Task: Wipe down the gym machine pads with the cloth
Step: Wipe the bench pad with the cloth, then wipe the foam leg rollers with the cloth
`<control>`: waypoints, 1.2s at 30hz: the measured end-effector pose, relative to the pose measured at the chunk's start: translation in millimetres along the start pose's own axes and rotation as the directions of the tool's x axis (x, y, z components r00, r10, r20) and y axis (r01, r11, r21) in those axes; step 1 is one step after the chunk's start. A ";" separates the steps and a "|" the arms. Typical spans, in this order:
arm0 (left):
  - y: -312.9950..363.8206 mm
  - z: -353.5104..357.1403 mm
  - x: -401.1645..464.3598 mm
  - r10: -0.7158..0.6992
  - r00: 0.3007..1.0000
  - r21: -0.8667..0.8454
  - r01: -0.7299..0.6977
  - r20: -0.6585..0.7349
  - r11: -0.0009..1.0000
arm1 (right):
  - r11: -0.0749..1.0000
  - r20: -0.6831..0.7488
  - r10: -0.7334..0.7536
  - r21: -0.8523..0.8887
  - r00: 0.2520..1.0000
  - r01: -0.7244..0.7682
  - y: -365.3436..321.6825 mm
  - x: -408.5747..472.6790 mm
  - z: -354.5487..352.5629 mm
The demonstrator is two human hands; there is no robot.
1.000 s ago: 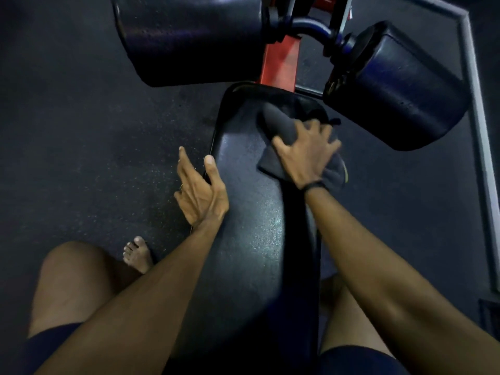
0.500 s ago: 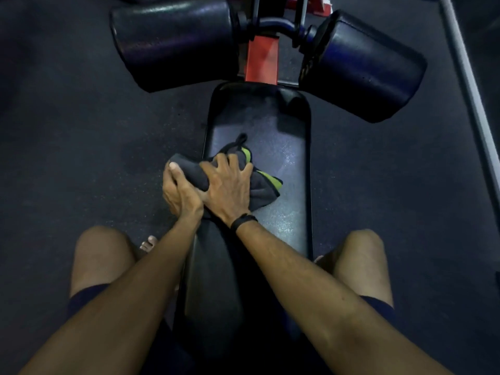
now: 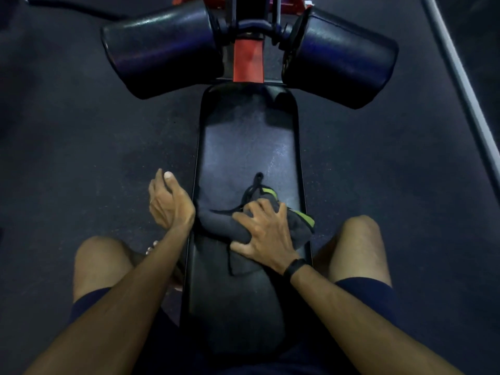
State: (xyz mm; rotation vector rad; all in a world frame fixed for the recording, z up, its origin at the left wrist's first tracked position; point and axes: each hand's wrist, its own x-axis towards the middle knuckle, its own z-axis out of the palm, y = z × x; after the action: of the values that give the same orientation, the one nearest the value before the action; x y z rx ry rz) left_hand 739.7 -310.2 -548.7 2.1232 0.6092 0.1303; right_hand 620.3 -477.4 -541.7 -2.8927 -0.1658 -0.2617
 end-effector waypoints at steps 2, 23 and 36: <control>2.2 6.7 9.7 0.023 0.997 0.064 -0.028 0.069 0.998 | 0.979 -0.019 0.196 -0.061 0.980 -0.197 16.3 16.8 -1.7; 86.1 130.4 96.1 0.636 0.666 0.262 -0.742 0.389 0.617 | 0.891 -0.128 0.438 -0.073 0.890 -0.449 76.6 235.5 37.0; 94.7 129.8 97.6 0.645 0.649 0.327 -0.761 0.404 0.561 | 0.909 -0.153 0.400 -0.062 0.904 -0.412 79.3 241.2 37.4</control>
State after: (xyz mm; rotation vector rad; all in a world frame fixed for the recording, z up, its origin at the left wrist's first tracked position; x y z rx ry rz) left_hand 900.8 -405.9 -563.2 2.7061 -0.4769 0.1781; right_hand 872.7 -523.1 -549.2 -2.8951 0.4835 -0.3961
